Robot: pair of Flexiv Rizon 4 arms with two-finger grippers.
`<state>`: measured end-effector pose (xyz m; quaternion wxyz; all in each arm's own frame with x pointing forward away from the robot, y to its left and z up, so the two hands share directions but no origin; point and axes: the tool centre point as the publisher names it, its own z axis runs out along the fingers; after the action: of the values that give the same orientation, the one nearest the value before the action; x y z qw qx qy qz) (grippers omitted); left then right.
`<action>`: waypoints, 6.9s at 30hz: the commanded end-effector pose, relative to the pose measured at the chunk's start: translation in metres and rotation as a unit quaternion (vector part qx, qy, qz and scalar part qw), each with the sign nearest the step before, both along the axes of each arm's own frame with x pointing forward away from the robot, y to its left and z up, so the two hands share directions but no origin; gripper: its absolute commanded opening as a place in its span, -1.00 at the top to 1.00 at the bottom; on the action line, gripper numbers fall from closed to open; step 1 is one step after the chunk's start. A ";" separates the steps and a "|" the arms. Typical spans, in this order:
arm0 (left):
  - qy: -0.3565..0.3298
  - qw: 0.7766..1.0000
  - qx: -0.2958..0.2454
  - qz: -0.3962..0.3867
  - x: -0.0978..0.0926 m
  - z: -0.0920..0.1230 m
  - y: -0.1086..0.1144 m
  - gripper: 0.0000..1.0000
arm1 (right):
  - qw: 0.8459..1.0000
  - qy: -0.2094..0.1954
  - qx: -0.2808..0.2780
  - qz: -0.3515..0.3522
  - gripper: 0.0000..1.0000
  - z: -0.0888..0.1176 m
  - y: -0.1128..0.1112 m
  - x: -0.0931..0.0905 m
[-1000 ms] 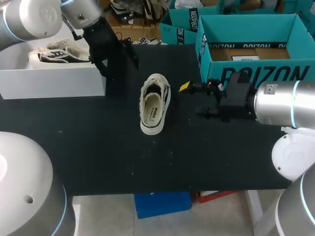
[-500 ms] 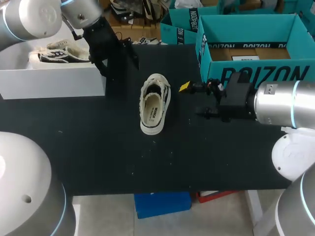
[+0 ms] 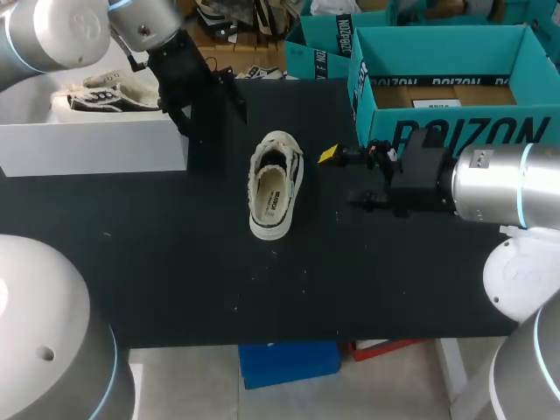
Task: Take the shoe out of the shoebox, open the shoe tongue, remove and reinsert the insole, then place the shoe into the shoebox
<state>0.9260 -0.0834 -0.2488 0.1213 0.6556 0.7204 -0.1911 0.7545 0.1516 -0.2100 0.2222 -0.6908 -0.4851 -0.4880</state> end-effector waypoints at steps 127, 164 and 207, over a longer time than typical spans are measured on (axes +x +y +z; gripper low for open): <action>0.189 0.806 -0.230 0.512 -0.111 -0.017 0.126 -1.00 | 0.860 0.141 -0.410 0.268 -1.00 -0.002 0.035 0.069; 0.189 0.806 -0.230 0.512 -0.111 -0.017 0.126 -1.00 | 0.771 0.240 -0.534 0.250 -1.00 -0.062 0.053 0.112; 0.189 0.806 -0.230 0.512 -0.111 -0.017 0.126 -1.00 | 0.806 0.236 -0.523 0.149 0.07 -0.156 0.048 0.166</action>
<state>0.8167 0.0432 -0.2644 0.2074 0.0952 0.8953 -0.3826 0.9193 0.1967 -0.3572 0.0029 -0.7153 -0.6965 0.0565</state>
